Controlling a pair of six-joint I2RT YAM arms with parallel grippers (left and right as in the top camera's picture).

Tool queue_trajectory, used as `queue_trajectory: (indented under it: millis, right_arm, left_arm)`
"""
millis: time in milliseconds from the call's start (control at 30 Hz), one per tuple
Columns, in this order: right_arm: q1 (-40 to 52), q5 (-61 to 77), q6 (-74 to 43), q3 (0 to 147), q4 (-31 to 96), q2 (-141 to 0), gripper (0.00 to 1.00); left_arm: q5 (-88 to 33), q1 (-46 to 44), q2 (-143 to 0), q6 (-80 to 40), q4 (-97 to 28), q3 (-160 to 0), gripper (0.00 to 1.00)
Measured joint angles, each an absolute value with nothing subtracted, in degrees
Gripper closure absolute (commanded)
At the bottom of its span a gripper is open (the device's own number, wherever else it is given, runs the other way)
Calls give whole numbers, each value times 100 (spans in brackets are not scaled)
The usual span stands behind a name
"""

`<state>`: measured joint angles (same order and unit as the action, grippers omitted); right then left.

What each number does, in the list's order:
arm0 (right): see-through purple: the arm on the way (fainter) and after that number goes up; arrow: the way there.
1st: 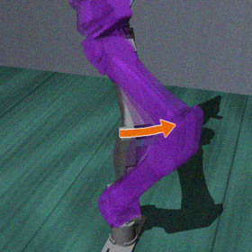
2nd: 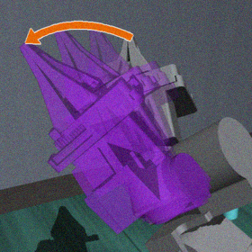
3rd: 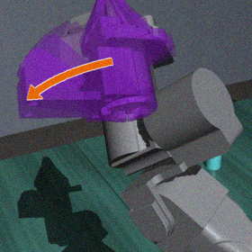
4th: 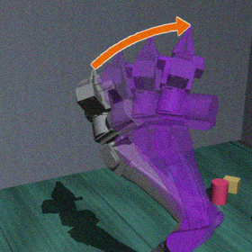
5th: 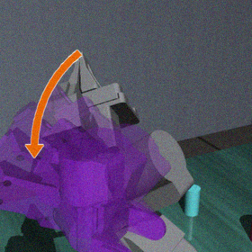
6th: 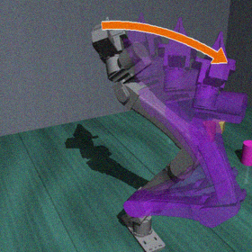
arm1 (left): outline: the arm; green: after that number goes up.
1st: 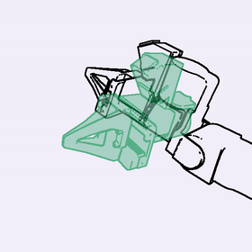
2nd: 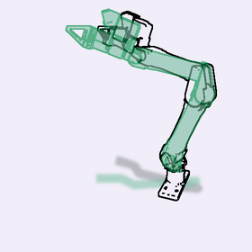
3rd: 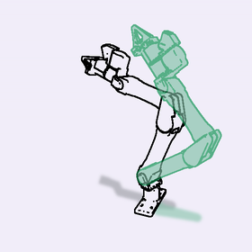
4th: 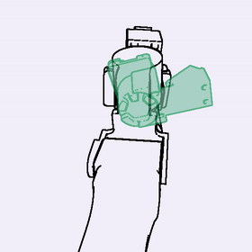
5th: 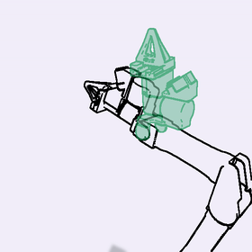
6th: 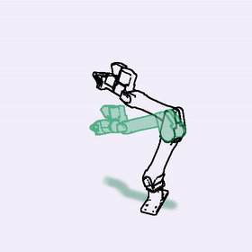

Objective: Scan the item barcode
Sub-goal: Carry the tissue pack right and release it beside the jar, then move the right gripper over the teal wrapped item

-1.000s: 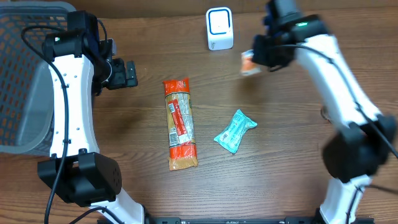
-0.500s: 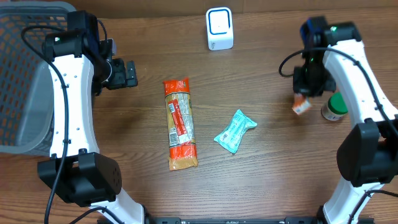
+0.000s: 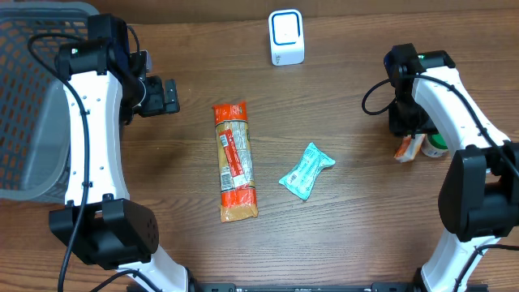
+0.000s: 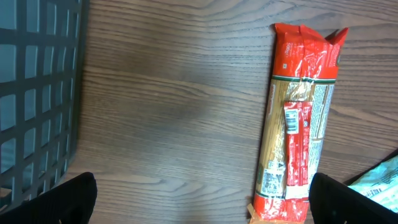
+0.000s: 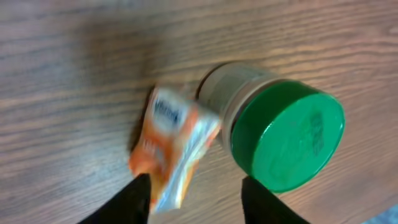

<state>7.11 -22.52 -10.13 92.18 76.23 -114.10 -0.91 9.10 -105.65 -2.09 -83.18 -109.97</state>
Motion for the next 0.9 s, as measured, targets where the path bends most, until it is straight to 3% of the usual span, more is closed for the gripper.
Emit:
queue_trajectory:
  millis: [133,233,567,767,900]
  right_arm:
    - [711,-2287,-1013,9218,7406,-11410,49]
    - [714,-2088,-1052,9218,7229,-11410,41]
    - [825,309,-1057,9218,7111,-11410,37]
    - [829,1328,-1243,9212,7682,-11410,51]
    - [829,1820,-1328,9019,7629,-11393,52]
  left_arm:
    - [-91,910,-10565,-209,-8318,-10997,0]
    - [-91,910,-10565,-209,-8318,-10997,0]
    - [-91,910,-10565,-209,-8315,-10997,0]
    - [-91,910,-10565,-209,-8315,-10997,1]
    - [-91,910,-10565,-209,-8315,-10997,0]
